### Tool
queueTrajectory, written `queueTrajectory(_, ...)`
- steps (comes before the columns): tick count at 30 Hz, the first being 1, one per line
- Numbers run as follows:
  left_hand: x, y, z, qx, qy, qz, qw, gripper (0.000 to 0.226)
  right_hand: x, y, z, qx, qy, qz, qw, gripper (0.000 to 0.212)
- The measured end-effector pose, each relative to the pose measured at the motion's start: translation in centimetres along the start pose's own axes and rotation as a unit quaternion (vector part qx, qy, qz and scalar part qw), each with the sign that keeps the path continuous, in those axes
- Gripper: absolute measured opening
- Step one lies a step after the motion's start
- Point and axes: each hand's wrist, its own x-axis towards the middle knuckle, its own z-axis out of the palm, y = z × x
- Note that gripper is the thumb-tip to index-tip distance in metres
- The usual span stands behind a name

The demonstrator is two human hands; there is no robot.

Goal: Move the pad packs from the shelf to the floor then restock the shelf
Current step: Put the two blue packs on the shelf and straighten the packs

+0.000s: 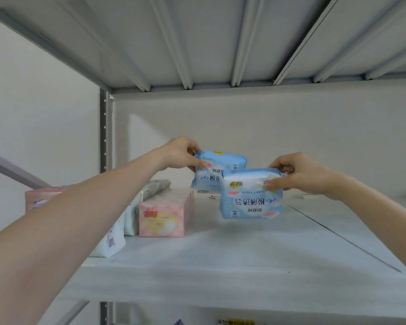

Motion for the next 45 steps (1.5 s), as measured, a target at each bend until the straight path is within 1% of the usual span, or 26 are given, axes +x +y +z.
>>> queueTrajectory(4, 2.6, -2.3, 1.9, -0.006, -0.041, -0.018, 0.999, 0.034, 2.2, 1.7, -0.3, -0.033, -0.023, 0.027, 0.999, 0.028)
queueTrajectory(8, 4.4, -3.8, 3.6, -0.001, -0.078, -0.033, 0.996, 0.034, 3.6, 3.5, -0.9, -0.040, -0.049, 0.059, 0.996, 0.030)
queueTrajectory(15, 5.6, -5.8, 5.0, 0.103, -0.113, -0.048, 0.987, 0.042, 4.8, 5.2, -0.6, -0.053, -0.081, 0.098, 0.991, 0.030)
queueTrajectory(18, 5.6, -6.1, 4.8, 0.126, -0.124, -0.066, 0.982, 0.047, 5.1, 5.7, 0.3, -0.048, -0.091, 0.098, 0.990, 0.032)
queueTrajectory(20, 5.4, -6.1, 4.5, 0.119, -0.144, -0.082, 0.979, 0.049, 5.4, 5.6, 0.9, -0.045, -0.093, 0.098, 0.990, 0.032)
queueTrajectory(22, 5.1, -6.1, 4.0, 0.068, -0.182, -0.109, 0.975, 0.058, 5.6, 5.4, 1.3, -0.040, -0.098, 0.102, 0.989, 0.031)
queueTrajectory(24, 4.7, -6.1, 3.4, 0.025, -0.218, -0.126, 0.967, 0.072, 5.8, 5.2, 1.7, -0.038, -0.105, 0.105, 0.988, 0.032)
queueTrajectory(27, 4.1, -5.9, 2.7, 0.028, -0.253, -0.140, 0.957, 0.102, 6.1, 4.6, 2.4, -0.037, -0.115, 0.105, 0.987, 0.034)
queueTrajectory(28, 3.9, -5.7, 2.6, 0.032, -0.263, -0.144, 0.953, 0.110, 6.2, 4.3, 2.7, -0.035, -0.117, 0.104, 0.987, 0.036)
queueTrajectory(30, 3.6, -5.3, 2.5, 0.043, -0.276, -0.149, 0.949, 0.119, 6.5, 3.7, 3.4, -0.029, -0.117, 0.106, 0.987, 0.049)
queueTrajectory(33, 3.4, -4.9, 2.7, 0.072, -0.278, -0.149, 0.946, 0.132, 7.1, 3.0, 4.7, -0.009, -0.118, 0.112, 0.987, 0.078)
queueTrajectory(35, 3.3, -4.8, 2.9, 0.082, -0.275, -0.144, 0.947, 0.131, 7.5, 2.6, 5.6, 0.006, -0.125, 0.111, 0.986, 0.089)
queueTrajectory(37, 3.2, -5.0, 3.2, 0.087, -0.269, -0.140, 0.949, 0.126, 7.8, 2.2, 6.4, 0.019, -0.131, 0.110, 0.985, 0.092)
queueTrajectory(38, 3.3, -5.0, 3.2, 0.091, -0.263, -0.139, 0.950, 0.121, 8.0, 2.1, 6.8, 0.022, -0.131, 0.109, 0.985, 0.090)
queueTrajectory(39, 3.3, -5.1, 3.3, 0.097, -0.255, -0.138, 0.952, 0.116, 8.1, 2.0, 7.0, 0.021, -0.133, 0.107, 0.985, 0.083)
queueTrajectory(41, 3.3, -5.2, 3.2, 0.115, -0.237, -0.137, 0.955, 0.109, 8.3, 1.9, 7.5, 0.013, -0.140, 0.093, 0.986, 0.055)
queueTrajectory(42, 3.3, -5.2, 3.1, 0.123, -0.231, -0.139, 0.955, 0.107, 8.4, 1.9, 7.7, 0.010, -0.143, 0.087, 0.986, 0.045)
queueTrajectory(43, 3.3, -5.2, 3.0, 0.129, -0.227, -0.142, 0.955, 0.105, 8.5, 1.9, 7.9, 0.010, -0.143, 0.084, 0.986, 0.039)
queueTrajectory(45, 3.4, -5.2, 2.8, 0.136, -0.222, -0.147, 0.954, 0.101, 8.6, 1.9, 8.3, 0.011, -0.134, 0.081, 0.988, 0.037)
